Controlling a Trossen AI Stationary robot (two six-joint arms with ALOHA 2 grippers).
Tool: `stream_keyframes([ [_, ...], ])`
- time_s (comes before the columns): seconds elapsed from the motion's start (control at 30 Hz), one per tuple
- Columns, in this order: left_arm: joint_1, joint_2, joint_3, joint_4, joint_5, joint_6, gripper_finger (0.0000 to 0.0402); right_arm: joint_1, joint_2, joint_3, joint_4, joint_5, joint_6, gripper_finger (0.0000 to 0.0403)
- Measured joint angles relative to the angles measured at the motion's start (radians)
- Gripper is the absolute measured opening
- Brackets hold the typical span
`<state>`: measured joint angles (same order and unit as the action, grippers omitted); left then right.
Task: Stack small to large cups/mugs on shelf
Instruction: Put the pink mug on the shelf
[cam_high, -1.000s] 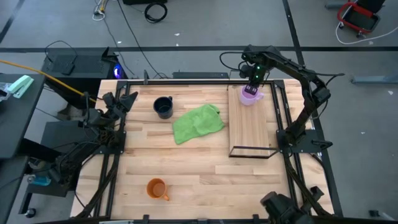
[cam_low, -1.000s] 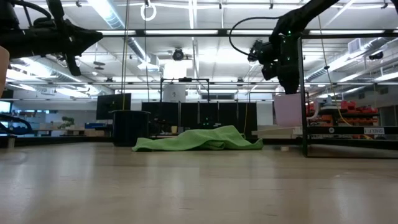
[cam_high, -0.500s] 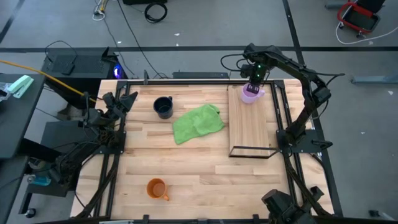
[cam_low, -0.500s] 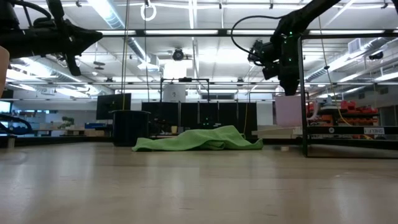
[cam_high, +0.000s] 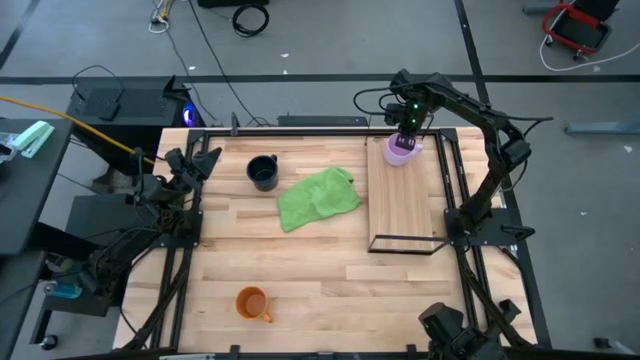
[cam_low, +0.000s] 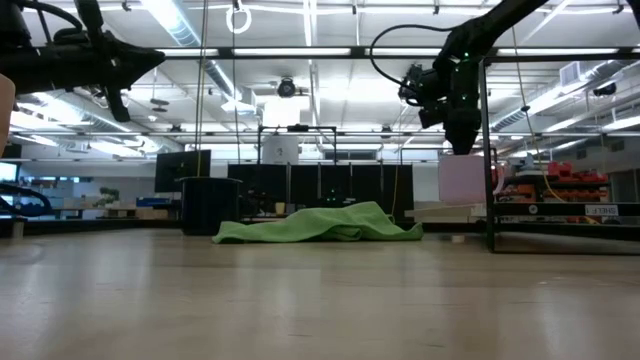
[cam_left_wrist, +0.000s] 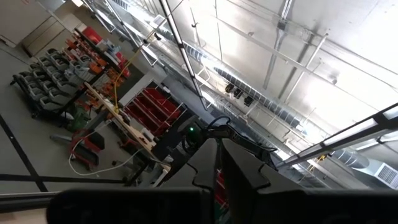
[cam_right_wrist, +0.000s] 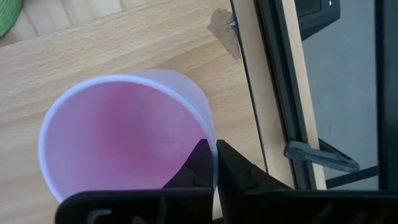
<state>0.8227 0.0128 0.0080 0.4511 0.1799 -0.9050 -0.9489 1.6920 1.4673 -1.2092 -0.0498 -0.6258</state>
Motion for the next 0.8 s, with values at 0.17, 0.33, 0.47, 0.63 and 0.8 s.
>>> stream_keyframes([
  [0.17, 0.000, 0.000, 0.000, -0.001, 0.000, 0.000, 0.0027, 0.000, 0.000, 0.000, 0.003, -0.004, -0.006, 0.0005],
  [0.33, 0.000, 0.000, 0.000, -0.002, 0.000, 0.001, 0.0033, 0.000, 0.000, 0.000, 0.003, -0.015, -0.023, 0.0005],
  [0.47, 0.000, 0.000, 0.000, -0.003, 0.000, 0.002, 0.0033, 0.000, 0.000, 0.000, 0.003, -0.019, -0.032, 0.0005],
  [0.63, 0.000, 0.000, 0.000, -0.010, 0.000, 0.002, 0.0027, 0.000, 0.000, 0.000, 0.003, -0.034, -0.033, 0.0005],
  [0.8, 0.000, 0.000, 0.000, -0.016, 0.000, 0.002, 0.0028, 0.000, 0.000, -0.003, 0.005, -0.033, -0.033, 0.0005],
])
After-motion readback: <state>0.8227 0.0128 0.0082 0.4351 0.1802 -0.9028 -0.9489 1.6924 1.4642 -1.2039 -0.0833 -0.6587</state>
